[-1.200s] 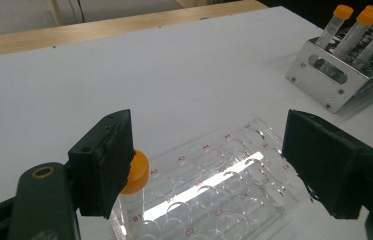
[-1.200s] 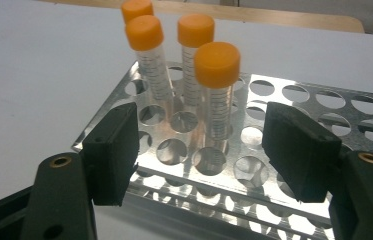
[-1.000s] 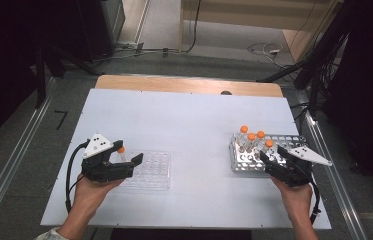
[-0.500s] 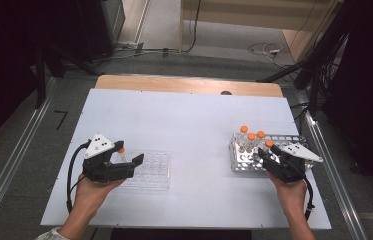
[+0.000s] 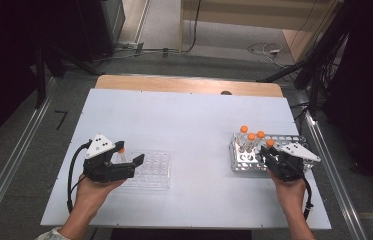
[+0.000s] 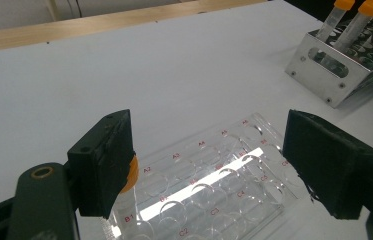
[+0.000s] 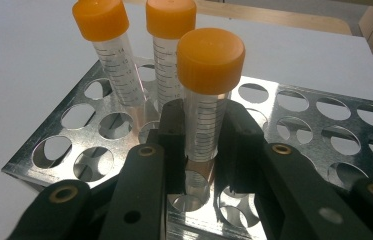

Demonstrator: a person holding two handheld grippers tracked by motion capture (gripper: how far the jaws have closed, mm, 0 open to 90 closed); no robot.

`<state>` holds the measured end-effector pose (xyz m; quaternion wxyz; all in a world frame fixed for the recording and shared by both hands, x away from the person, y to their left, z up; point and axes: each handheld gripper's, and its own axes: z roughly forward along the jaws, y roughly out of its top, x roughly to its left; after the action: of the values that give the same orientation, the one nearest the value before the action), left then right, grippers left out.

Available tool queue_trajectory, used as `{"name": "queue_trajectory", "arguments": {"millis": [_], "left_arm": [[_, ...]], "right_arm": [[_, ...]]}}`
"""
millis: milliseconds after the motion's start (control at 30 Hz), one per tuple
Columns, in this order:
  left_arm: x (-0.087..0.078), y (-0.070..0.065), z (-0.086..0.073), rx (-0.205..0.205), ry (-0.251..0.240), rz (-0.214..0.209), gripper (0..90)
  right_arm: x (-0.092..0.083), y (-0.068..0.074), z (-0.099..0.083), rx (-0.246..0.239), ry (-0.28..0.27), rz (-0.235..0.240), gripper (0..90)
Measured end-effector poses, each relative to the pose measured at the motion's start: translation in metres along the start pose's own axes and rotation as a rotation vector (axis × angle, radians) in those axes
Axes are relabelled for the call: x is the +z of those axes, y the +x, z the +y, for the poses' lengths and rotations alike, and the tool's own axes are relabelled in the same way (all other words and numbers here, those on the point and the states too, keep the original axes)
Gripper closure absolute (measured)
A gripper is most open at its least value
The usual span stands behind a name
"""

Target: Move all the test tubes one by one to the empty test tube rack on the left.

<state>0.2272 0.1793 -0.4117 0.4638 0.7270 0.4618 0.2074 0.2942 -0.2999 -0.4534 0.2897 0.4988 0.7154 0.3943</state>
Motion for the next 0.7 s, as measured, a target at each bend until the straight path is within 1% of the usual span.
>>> {"name": "queue_trajectory", "arguments": {"millis": [167, 267, 400, 500, 600, 700], "left_arm": [[0.0, 0.001, 0.0, -0.001, 0.0, 0.0, 21.3], [0.0, 0.0, 0.0, -0.002, -0.001, 0.0, 21.3], [0.0, 0.0, 0.0, 0.001, 0.001, -0.003, 21.3], [0.0, -0.001, 0.0, 0.001, 0.002, -0.004, 21.3], [0.0, -0.001, 0.0, 0.001, 0.003, -0.004, 21.3], [0.0, -0.002, 0.001, 0.002, -0.002, -0.008, 21.3]], "right_arm": [[-0.003, 0.0, 0.002, 0.005, -0.019, -0.008, 71.5], [-0.007, 0.004, 0.005, -0.028, -0.038, -0.029, 71.6], [-0.017, 0.007, 0.013, -0.04, -0.083, -0.039, 71.9], [-0.024, 0.008, 0.017, -0.035, -0.11, -0.039, 71.9], [-0.03, 0.008, 0.02, -0.037, -0.127, -0.038, 71.9], [-0.038, 0.008, 0.023, -0.028, -0.14, -0.034, 71.9]]}}
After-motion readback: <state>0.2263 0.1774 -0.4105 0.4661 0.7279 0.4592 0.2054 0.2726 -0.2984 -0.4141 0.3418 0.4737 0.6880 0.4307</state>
